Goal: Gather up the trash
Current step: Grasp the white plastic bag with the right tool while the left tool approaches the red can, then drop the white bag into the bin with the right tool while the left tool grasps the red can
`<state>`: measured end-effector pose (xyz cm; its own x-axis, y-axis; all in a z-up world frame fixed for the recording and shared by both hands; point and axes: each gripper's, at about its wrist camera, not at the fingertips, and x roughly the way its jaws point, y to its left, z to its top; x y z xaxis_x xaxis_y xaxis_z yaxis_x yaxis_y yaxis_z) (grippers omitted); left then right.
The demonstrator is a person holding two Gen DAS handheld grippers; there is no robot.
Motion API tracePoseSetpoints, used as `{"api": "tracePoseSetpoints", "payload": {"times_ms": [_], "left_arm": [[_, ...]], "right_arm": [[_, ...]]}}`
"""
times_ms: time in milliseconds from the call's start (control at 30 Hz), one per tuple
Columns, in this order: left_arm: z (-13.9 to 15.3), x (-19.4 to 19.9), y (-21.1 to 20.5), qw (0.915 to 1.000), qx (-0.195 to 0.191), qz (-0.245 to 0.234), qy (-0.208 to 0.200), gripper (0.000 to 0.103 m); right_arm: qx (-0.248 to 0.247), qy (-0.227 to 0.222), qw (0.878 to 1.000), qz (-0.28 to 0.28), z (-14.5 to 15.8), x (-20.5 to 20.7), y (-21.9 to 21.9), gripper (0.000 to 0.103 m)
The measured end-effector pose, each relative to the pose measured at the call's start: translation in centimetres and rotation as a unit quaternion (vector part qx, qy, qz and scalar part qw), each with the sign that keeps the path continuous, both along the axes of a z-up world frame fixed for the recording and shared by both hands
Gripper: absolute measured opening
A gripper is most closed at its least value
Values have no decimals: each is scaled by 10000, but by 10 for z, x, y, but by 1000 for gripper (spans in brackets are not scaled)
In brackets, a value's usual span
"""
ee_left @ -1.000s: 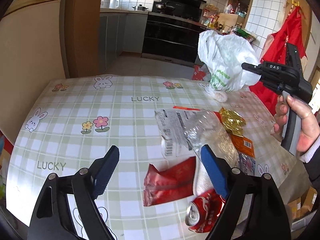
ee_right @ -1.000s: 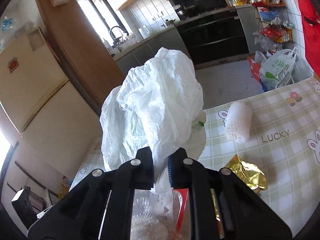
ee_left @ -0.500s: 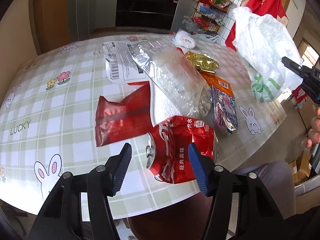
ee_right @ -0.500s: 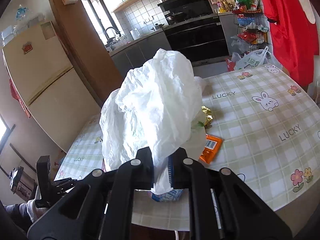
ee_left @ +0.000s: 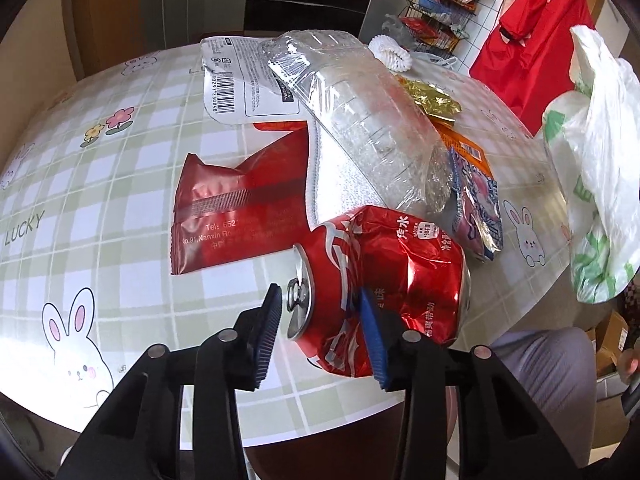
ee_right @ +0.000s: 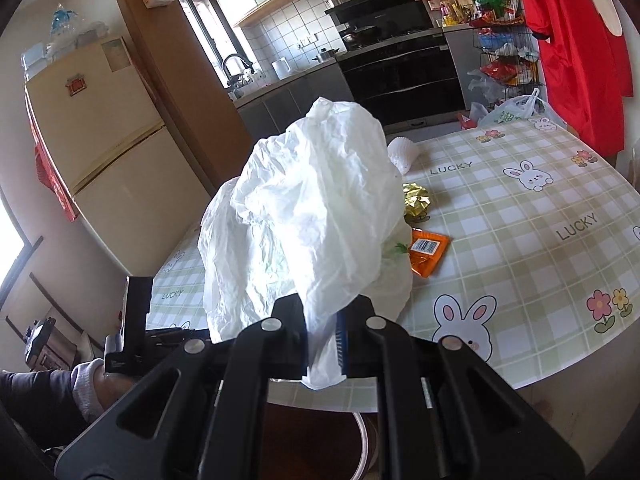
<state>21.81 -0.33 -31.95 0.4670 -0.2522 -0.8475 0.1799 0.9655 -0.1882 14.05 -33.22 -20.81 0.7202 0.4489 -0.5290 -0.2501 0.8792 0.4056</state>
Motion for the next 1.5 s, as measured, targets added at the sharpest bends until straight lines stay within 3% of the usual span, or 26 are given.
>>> {"api": "tracePoseSetpoints", "payload": {"times_ms": [267,367,633,767,1033,1233,1500], "left_arm": [[33,-28,6,9981,-197,184,-559,31],[55,-40,21,9950,-262,491,-827,31],[121,-82,74,9766,-244,1307,-1690,31],[139,-107,79,9698,-275,1365,-2003,31],[146,-141,74,9654,-638,1278,-2181,31],[137,-149,81,9658,-749,1302,-2114,31],[130,-145,80,9688,-851,1248,-1963,31]], "right_arm": [[-156,110,9998,49,-8,-18,9,14],[-219,117,9996,128,-8,-23,17,14],[-1206,71,9896,782,-5,-40,66,14],[-1207,324,9858,1119,-14,-48,85,14],[-1540,882,9717,1560,-37,-65,118,14],[-1645,960,9666,1715,-37,-69,131,16],[-1539,1131,9617,1964,-44,-66,138,39]]}}
